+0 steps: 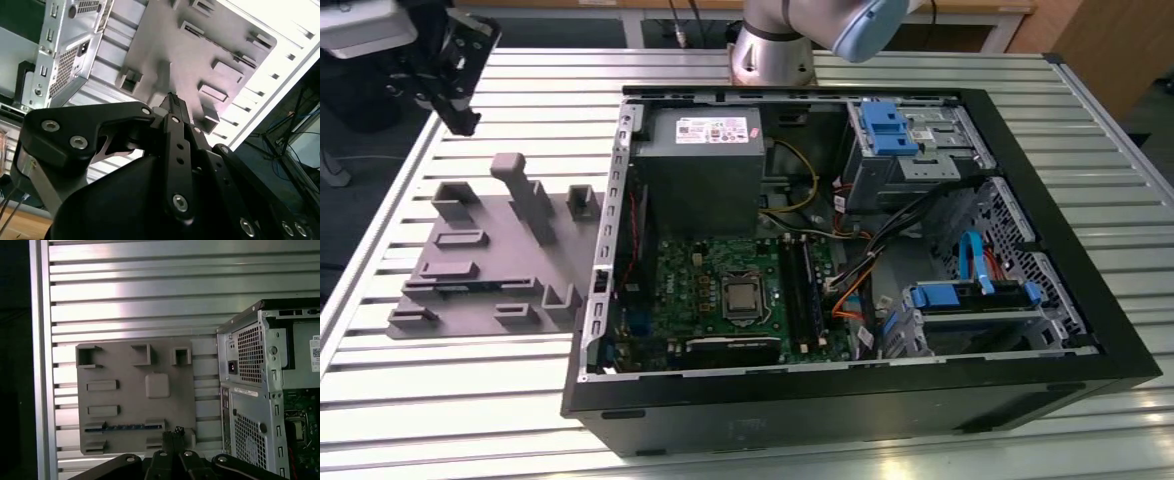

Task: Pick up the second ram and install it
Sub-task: 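Reach for the second ram, then pick up the second ram and move it above second insertion slot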

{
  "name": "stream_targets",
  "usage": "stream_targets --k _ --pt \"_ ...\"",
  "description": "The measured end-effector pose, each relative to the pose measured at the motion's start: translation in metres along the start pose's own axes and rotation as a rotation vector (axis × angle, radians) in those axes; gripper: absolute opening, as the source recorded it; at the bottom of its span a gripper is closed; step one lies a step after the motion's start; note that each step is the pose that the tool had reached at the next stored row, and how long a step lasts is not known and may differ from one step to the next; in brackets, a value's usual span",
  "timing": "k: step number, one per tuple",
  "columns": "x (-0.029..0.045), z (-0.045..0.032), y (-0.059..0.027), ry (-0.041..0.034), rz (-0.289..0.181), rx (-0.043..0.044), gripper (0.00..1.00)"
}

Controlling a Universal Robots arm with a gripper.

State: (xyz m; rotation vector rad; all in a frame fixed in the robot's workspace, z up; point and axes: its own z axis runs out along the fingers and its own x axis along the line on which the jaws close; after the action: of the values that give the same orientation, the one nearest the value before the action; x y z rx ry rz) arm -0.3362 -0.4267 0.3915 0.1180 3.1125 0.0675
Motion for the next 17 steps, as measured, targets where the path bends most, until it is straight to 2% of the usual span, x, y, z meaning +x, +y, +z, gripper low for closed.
stream_targets --k 5,11,17 --pt "0.0183 0.0000 -0.0089 -0.0001 0.000 -0.0001 0.11" --pt "0.0445 -0.0007 -0.0117 0.0000 0.000 0.0000 0.11" --pt "0.0480 -0.0007 -0.0120 0.0000 0.000 -0.0001 0.11"
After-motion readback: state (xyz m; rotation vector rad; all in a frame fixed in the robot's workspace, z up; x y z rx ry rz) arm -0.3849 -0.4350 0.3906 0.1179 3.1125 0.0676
